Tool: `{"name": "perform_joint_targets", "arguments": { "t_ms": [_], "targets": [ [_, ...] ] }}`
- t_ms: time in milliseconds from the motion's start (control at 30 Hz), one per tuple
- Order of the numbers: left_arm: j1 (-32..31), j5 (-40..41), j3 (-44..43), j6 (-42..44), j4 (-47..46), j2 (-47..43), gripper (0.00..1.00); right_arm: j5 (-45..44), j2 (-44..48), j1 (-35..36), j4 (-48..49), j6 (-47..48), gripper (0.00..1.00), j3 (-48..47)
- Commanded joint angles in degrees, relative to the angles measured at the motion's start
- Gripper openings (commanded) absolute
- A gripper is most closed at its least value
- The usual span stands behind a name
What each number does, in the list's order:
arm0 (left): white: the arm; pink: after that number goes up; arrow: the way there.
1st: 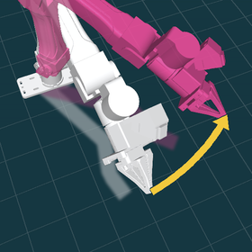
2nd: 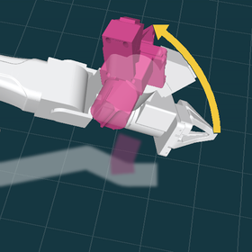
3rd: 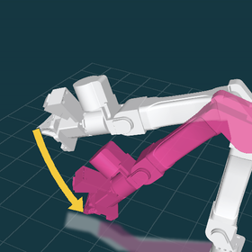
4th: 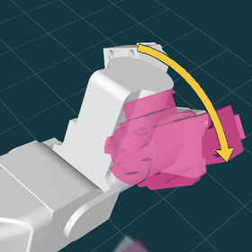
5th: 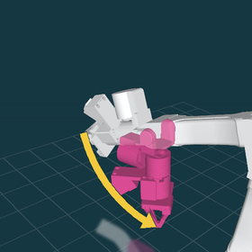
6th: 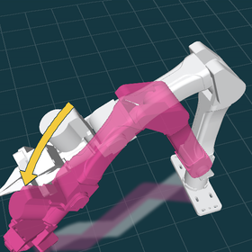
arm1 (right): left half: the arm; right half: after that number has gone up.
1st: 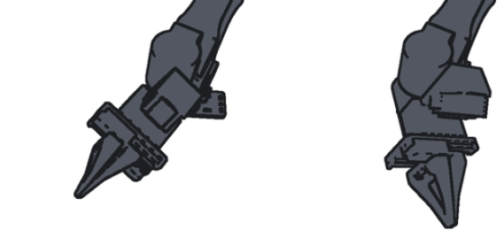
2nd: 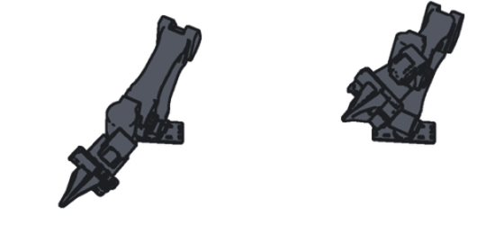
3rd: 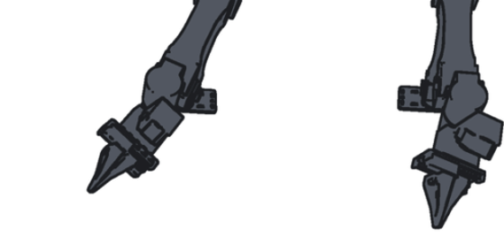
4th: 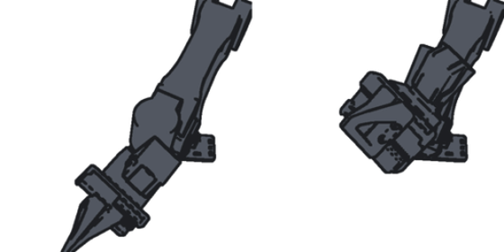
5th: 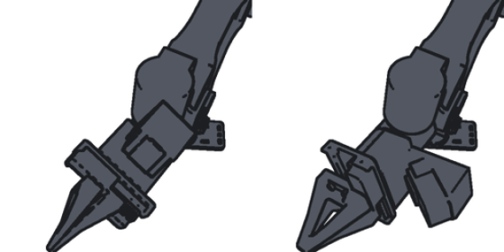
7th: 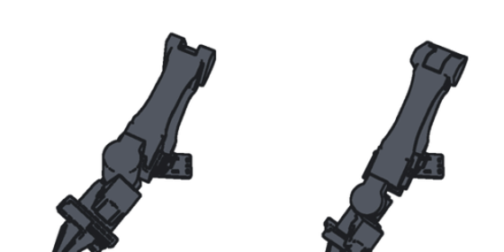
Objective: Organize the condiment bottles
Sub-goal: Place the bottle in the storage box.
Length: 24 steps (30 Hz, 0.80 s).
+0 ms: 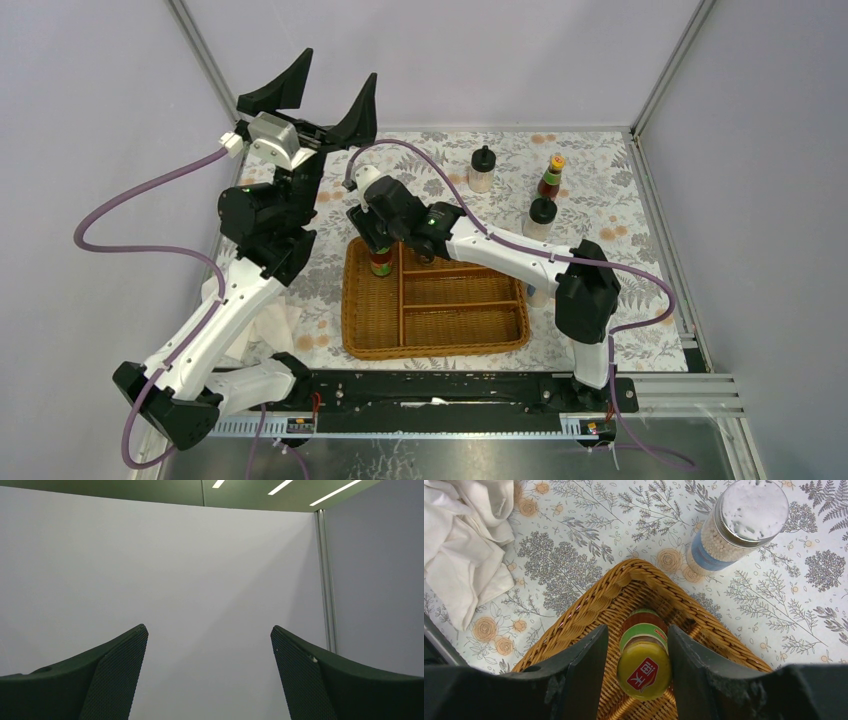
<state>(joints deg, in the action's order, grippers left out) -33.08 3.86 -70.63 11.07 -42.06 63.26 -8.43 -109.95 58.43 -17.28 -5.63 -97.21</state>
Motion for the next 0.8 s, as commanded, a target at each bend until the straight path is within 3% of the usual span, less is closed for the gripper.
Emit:
{"name": "perform_joint_targets", "arguments": {
  "t_ms": [0, 767],
  "targets": [
    [-0.4, 0.01, -0.23, -0.26, -2.67, 0.27, 0.97, -0.41, 3.36, -0.34, 1.29, 0.71, 0.54, -1.38],
    [-0.41, 0.1, -0.73, 0.89, -2.46, 0.32, 0.98, -0.92, 0.66, -0.36, 0.92, 2.9, 0.56, -7.42]
  ]
}}
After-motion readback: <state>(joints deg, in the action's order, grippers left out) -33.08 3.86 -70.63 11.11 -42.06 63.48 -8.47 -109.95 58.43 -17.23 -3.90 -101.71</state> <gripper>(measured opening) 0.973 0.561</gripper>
